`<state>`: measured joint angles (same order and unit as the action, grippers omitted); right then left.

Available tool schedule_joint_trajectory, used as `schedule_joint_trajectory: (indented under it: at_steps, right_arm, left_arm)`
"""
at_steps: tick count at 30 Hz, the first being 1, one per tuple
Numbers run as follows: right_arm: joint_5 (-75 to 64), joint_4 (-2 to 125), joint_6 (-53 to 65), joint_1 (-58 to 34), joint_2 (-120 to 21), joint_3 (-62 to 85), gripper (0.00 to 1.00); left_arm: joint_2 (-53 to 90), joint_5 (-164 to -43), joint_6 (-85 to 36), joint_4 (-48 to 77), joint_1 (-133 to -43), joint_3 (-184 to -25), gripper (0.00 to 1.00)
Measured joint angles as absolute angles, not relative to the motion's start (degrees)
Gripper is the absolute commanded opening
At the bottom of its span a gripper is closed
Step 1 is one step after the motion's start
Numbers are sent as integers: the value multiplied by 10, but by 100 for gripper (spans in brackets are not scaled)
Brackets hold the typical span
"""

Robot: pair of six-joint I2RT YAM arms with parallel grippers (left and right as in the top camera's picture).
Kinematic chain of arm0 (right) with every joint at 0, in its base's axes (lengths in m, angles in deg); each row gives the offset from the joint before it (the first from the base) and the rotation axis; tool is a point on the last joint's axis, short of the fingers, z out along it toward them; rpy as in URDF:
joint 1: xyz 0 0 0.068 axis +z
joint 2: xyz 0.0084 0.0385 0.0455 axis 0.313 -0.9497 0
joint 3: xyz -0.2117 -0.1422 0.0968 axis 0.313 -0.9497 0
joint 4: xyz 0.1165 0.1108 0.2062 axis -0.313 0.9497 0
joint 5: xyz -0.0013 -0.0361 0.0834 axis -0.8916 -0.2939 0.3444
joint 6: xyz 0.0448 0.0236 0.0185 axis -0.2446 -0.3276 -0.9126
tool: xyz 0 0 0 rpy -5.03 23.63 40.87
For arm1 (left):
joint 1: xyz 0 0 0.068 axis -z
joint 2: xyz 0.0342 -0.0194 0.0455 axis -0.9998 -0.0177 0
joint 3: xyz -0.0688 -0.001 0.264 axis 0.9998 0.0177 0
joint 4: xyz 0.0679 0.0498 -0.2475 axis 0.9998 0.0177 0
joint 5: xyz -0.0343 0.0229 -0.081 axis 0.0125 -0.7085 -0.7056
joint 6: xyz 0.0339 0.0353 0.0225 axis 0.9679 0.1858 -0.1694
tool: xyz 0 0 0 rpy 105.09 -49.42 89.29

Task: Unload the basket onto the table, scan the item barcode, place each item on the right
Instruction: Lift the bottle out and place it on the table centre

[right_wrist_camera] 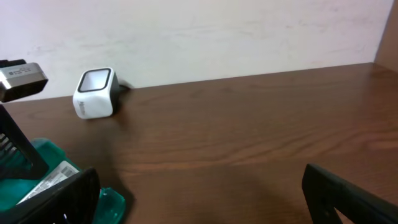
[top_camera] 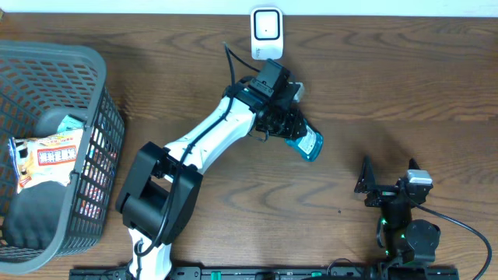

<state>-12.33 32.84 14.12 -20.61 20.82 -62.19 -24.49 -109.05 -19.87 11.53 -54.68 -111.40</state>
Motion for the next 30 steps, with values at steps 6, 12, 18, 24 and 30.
schedule_joint_trajectory:
  at_steps: [6, 12, 18, 24, 30]
  right_arm:
    - [-123, 328, 141, -206, 208, -622, 99]
    - [-123, 328, 141, -206, 208, -622, 99]
    - [-123, 328, 141, -206, 208, -622, 99]
    - [-123, 328, 141, -206, 208, -622, 99]
    - [-123, 328, 141, -206, 208, -622, 99]
  left_arm:
    - [-247, -1089, -201, 114, -543, -1114, 60]
    - [-249, -1090, -193, 126, -543, -1114, 78]
    - [-249, -1039, -180, 178, -543, -1108, 78]
    - [-249, -954, -177, 229, -544, -1108, 84]
    - [-220, -867, -145, 340, -572, -1177, 98]
